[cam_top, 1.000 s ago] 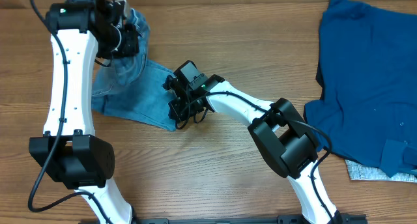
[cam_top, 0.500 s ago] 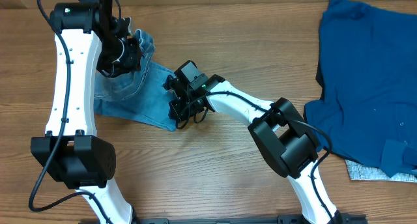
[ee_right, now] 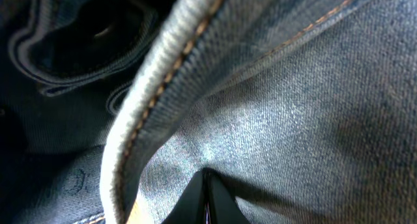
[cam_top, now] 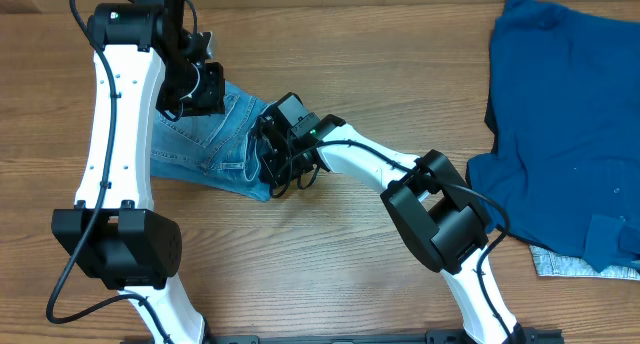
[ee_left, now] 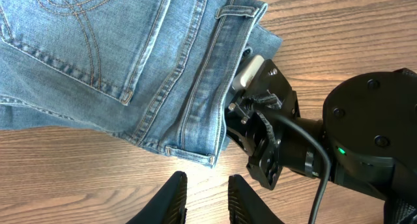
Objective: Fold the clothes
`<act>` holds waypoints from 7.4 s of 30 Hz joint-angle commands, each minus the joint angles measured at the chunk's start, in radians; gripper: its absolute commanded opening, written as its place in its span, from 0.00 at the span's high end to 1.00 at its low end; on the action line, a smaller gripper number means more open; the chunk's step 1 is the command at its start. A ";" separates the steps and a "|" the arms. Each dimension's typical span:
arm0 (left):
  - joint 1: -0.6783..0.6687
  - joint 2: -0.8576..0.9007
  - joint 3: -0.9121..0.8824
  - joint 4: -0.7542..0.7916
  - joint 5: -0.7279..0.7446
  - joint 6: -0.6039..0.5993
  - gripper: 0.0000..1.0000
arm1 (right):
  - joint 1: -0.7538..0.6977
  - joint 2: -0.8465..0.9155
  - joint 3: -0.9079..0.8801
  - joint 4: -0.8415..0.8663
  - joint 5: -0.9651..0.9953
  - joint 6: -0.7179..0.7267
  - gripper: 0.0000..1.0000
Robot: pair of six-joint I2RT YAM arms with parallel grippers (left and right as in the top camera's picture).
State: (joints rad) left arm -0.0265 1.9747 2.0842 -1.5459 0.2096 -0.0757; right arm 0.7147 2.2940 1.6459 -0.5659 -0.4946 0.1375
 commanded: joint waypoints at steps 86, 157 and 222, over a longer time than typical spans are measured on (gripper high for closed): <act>-0.002 -0.032 0.030 -0.010 -0.065 0.028 0.51 | -0.093 -0.115 0.075 -0.414 0.519 0.372 0.84; 0.150 -0.031 0.030 0.006 -0.243 -0.081 0.19 | -0.071 0.116 0.813 -0.814 0.657 -0.056 0.23; 1.075 -0.053 -0.768 0.766 0.237 -0.309 0.57 | -0.273 0.113 0.816 -1.093 0.343 -0.109 0.29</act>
State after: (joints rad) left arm 1.0004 1.9404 1.2953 -0.7704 0.3664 -0.3870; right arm 0.4400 2.4157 2.4390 -1.6611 -0.1429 0.0261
